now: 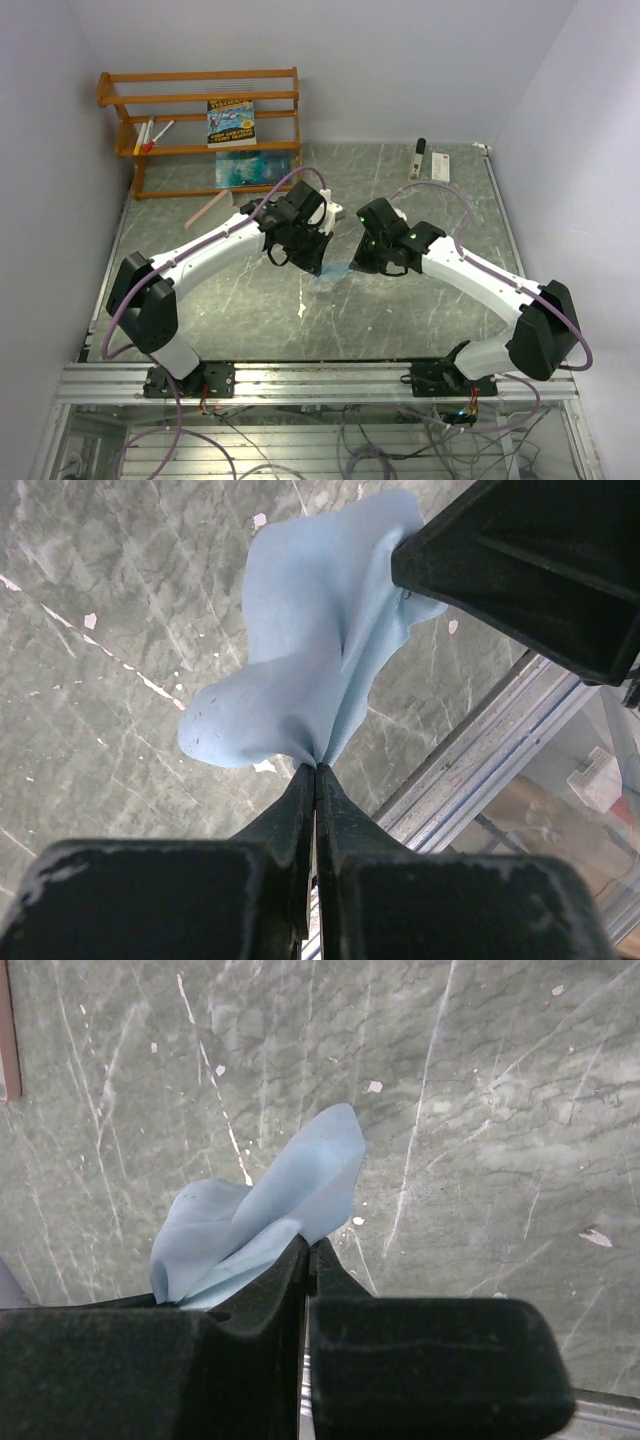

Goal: Organize the sunglasses
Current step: Fold the glasses cleaning cloth at the center of the board.

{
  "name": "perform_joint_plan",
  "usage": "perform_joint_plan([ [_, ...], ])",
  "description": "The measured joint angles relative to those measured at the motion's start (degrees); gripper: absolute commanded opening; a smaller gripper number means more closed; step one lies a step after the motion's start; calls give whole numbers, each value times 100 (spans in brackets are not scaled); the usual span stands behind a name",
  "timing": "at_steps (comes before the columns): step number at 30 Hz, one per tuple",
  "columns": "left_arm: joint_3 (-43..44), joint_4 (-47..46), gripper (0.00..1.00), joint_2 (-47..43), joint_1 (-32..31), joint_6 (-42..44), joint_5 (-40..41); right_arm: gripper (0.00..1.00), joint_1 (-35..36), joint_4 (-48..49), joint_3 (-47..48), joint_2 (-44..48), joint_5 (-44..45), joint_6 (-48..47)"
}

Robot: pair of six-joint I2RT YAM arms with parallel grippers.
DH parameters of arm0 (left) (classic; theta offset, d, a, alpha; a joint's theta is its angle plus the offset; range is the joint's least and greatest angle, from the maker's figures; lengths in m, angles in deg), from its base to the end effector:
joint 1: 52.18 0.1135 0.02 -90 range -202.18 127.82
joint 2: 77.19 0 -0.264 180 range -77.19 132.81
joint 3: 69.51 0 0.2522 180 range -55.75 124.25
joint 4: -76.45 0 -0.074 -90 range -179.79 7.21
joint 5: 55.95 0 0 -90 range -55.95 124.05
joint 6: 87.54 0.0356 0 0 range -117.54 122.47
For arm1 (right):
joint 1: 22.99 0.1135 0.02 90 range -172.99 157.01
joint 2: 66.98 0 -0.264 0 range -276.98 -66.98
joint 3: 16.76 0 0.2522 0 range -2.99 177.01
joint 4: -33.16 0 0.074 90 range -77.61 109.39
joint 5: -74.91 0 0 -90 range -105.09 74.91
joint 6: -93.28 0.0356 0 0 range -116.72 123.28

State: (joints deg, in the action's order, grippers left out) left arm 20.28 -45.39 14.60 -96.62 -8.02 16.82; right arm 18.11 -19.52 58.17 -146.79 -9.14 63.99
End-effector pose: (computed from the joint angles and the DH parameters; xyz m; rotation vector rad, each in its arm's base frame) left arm 0.2311 -0.2414 0.2749 0.9029 2.5796 -0.7027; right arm 0.2159 0.1834 0.2595 0.4926 2.6140 0.5133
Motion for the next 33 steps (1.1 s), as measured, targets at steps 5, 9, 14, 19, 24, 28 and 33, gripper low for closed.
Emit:
perform_joint_plan([
  [5,-74,-31,7,-70,13,4,9,0,22,2,-11,-15,-9,37],
  [9,138,79,7,210,155,63,9,0,9,15,109,-308,17,-13],
  [14,1412,420,7,1427,525,219,2,0,-251,122,533,-1038,11,-243],
  [19,2387,793,7,2564,997,299,-190,0,-579,337,1008,-1843,-142,-542],
  [24,3047,1193,7,3482,1451,345,-573,0,-896,634,1180,-2361,-415,-767],
  [28,3869,1469,7,4236,1690,387,-881,0,-1147,898,1473,-2841,-671,-1008],
  [33,4806,1676,7,4793,1812,382,-1113,0,-1456,1132,1657,-3191,-935,-1257],
])
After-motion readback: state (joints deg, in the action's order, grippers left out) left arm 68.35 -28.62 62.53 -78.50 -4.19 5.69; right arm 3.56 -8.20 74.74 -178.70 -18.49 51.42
